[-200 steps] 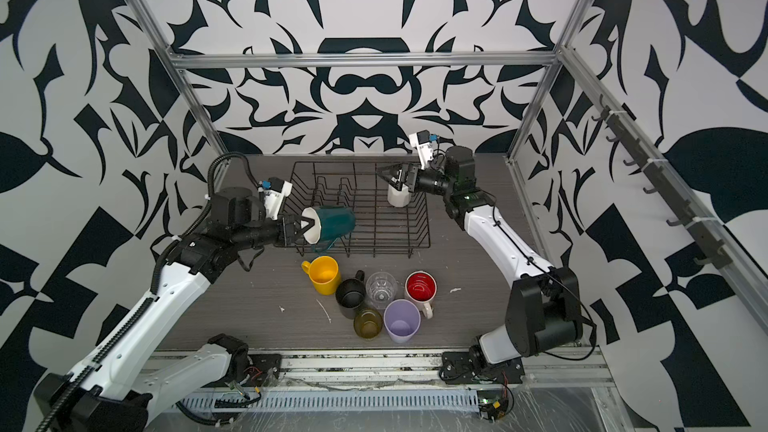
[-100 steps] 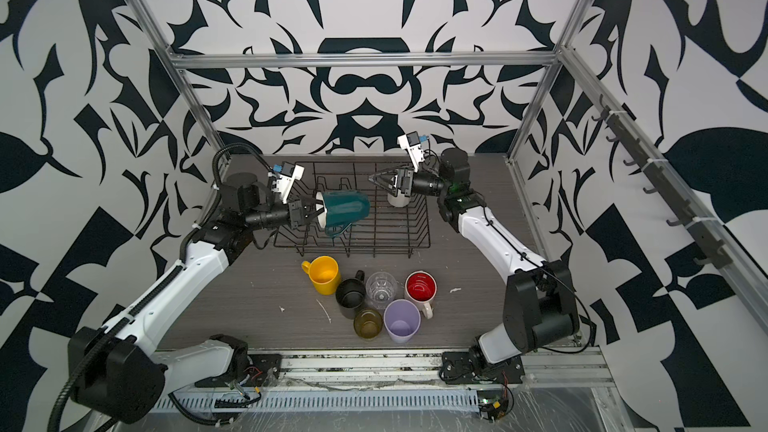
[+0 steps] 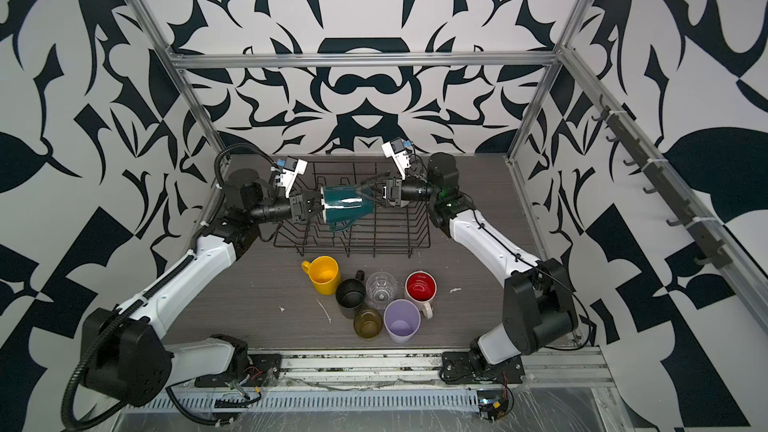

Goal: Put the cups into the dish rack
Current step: 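Close the right gripper on the dark green mug's body beside the left gripper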

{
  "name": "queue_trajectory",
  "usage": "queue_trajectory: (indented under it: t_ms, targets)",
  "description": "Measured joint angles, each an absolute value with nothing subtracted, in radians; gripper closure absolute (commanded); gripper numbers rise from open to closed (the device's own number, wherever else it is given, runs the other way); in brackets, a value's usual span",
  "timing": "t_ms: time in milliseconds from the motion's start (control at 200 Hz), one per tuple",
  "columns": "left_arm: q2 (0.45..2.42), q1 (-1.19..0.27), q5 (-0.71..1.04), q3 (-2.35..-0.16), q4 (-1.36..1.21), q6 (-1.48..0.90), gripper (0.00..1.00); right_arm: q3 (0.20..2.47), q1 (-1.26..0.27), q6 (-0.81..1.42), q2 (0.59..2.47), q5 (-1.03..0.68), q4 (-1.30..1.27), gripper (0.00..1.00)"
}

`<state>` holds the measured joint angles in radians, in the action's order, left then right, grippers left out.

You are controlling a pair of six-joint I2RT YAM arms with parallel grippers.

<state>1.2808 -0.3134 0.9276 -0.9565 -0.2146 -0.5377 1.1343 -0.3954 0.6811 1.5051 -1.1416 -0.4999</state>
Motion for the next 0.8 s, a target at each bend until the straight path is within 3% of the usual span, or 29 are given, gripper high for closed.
queue_trajectory:
  t_ms: [800]
  targets:
    - [1.332,-0.313,0.997,-0.957,-0.339,-0.655,1.00,1.134,-0.473,0.628,1.522,-1.190,-0.499,0.07]
